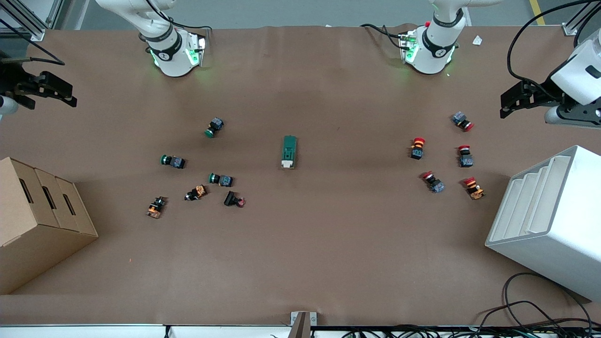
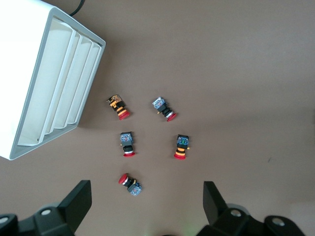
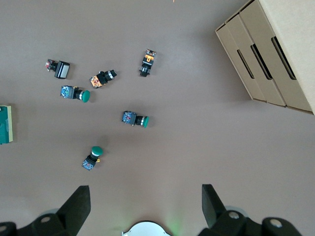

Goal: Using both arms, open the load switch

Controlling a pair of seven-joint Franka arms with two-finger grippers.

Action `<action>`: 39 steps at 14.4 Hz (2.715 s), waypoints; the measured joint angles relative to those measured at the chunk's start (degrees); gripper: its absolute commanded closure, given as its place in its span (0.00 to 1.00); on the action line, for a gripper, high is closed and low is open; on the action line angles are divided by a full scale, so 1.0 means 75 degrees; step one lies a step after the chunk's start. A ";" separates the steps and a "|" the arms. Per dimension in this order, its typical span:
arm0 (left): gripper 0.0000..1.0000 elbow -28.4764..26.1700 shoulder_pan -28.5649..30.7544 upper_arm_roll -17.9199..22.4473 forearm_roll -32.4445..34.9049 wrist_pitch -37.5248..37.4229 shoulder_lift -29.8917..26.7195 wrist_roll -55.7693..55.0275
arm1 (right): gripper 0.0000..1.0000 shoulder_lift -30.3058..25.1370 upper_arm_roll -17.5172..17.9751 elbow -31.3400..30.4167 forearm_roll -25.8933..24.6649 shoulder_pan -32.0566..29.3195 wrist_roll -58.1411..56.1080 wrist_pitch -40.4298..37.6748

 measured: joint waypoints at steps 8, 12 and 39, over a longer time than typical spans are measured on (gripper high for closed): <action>0.00 0.0147 -0.0218 -0.0894 -0.0183 -0.0007 -0.0010 -0.0656 | 0.00 -0.0006 0.0006 0.0032 -0.0066 0.0154 0.0103 0.0000; 0.00 0.0117 -0.0361 -0.2725 -0.0210 -0.0106 -0.0020 -0.3113 | 0.00 -0.0009 0.0009 0.0083 -0.0074 0.0184 0.0217 0.0000; 0.01 -0.2876 -0.3669 -0.5659 1.0429 0.3725 0.4703 -1.7008 | 0.00 0.3855 0.0079 0.0596 0.0615 0.3280 0.7745 0.1935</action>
